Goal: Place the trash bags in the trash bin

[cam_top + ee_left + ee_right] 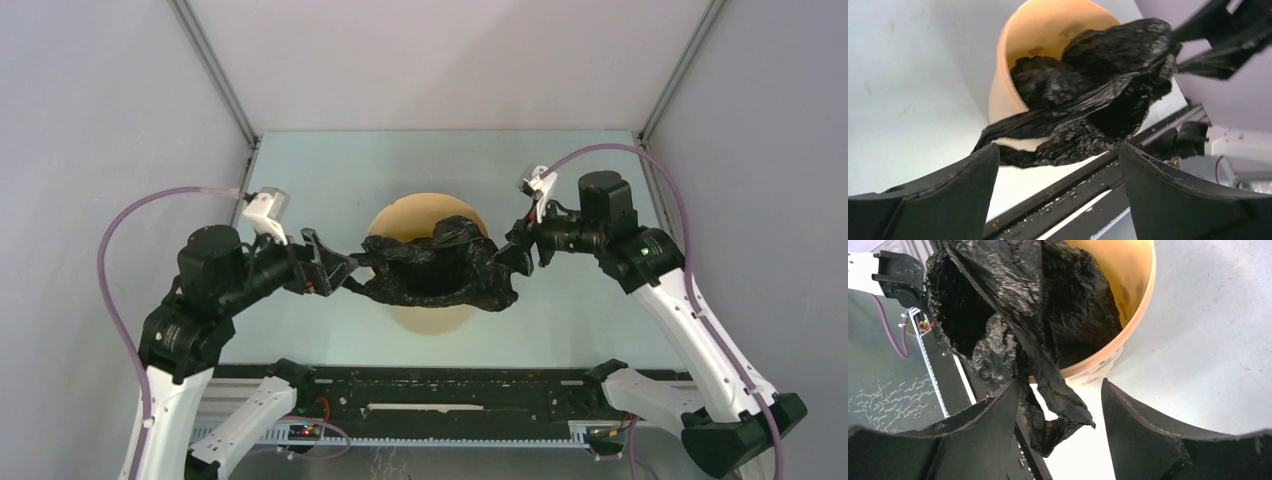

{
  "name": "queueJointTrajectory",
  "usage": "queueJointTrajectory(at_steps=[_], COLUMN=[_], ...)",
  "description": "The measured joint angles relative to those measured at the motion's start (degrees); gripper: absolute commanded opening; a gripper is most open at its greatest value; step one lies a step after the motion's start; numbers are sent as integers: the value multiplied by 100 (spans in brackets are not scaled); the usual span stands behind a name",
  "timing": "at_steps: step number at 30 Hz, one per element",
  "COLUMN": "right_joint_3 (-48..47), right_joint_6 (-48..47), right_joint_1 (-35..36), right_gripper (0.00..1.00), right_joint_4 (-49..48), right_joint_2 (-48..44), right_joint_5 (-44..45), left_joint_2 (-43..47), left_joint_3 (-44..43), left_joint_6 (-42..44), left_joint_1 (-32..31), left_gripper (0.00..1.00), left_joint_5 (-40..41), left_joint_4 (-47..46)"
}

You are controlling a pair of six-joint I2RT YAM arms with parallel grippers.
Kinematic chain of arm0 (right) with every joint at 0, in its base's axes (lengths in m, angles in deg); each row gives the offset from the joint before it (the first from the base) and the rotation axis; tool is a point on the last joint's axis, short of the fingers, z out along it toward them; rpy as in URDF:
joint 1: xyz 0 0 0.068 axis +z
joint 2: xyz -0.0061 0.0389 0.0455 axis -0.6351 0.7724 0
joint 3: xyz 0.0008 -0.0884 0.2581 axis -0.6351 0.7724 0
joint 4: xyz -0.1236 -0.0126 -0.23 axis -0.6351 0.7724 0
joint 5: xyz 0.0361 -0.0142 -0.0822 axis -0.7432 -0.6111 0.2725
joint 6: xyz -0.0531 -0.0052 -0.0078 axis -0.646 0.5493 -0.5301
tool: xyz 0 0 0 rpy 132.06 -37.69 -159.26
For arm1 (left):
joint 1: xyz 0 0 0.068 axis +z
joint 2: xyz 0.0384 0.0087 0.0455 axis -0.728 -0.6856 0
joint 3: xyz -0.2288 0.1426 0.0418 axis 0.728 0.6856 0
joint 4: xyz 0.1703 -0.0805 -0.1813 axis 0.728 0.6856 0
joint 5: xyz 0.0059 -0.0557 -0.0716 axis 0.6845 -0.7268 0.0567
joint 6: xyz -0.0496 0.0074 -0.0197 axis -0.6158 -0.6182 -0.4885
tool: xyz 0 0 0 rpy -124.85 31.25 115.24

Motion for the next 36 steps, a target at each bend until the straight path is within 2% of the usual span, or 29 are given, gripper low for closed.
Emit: queueJointTrajectory(at_steps=[6,10,15,19,21,24,28,31,34,36], right_joint_3=[-20,-44,-35,-31,-31,-7,37,50,55,55], right_joint_6=[-328,-334,-177,-11,28,98,133,258,352,433], right_joint_1=[-337,-337,-337,-334,-328,-278,-164,-114,-114,-111], right_gripper=[56,48,34,37,38,34,14,1,0,0], right_joint_4=[9,-26,-289,-448,-505,-592,-686,-870,-1049,-1187], right_joint_2=[170,219,302,385,433,470,470,470,485,527], right_joint_5=[-992,-1451,-1596,-1523,-1410,-1180,-804,-560,-535,-535], left_joint_2=[-11,-153,-389,-562,-669,-758,-723,-673,-673,-691], left_joint_3=[470,573,619,623,623,625,645,645,645,647], left_joint_6=[1040,1451,1823,2203,2409,2597,2710,2765,2798,2789], left_joint_1=[-24,-365,-1126,-1698,-1923,-2009,-2013,-2017,-2017,-2020], left_gripper=[92,91,87,87,81,65,52,37,24,21], left_joint_5=[-1069,-1394,-1008,-234,177,662,1257,1596,1808,1893], left_joint_4=[-953,-1294,-1368,-1307,-1250,-1209,-1226,-1224,-1224,-1231])
